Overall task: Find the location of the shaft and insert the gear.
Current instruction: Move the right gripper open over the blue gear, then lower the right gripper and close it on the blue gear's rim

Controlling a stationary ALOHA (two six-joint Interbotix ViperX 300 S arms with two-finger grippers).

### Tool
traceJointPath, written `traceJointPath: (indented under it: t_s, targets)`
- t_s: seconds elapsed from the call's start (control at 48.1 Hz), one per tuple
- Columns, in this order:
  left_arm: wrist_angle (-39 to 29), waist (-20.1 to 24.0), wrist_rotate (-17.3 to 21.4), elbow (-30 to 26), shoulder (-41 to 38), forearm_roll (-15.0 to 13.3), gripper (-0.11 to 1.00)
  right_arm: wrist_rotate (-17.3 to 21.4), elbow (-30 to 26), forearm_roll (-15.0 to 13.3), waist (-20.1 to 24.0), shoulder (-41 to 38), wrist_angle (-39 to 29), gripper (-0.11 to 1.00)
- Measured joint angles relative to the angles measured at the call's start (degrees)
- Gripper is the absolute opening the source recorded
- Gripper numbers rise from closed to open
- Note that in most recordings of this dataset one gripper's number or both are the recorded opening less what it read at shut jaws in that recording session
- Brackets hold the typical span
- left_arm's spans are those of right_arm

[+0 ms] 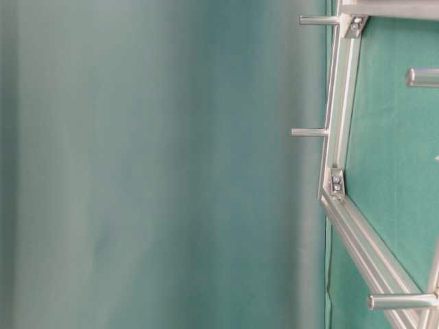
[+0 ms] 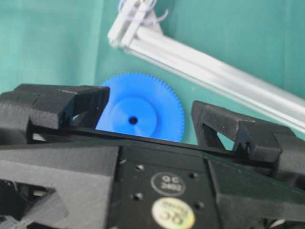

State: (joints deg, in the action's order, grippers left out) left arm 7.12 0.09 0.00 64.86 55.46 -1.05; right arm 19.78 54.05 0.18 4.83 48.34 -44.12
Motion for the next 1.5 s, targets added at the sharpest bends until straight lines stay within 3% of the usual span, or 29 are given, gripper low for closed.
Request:
traceJointPath:
  t_s: [0.333,0.665,0.998,1.497]
  targets:
    - [0.0,0.0,0.0,0.0,0.1,0.1,0.00,0.7,-1.8,0.0,1.5,-5.4,-1.7,0.93]
    - [-0.1,0.0,0.1,0.0,0.0,0.1,0.00,0.8,-1.8,0.0,2.5,-15.6,-1.0,0.93]
    - [-0.2,0.1,0.0,0.0,0.0,0.0,0.00,2.7,-0.7,-0.1,3.7,-24.1,6.2,0.93]
    - [-0.4,0.7,0.0,0.0,0.1,0.1,0.00,6.5,3.8,-0.2,3.8,-27.8,13.2,0.93]
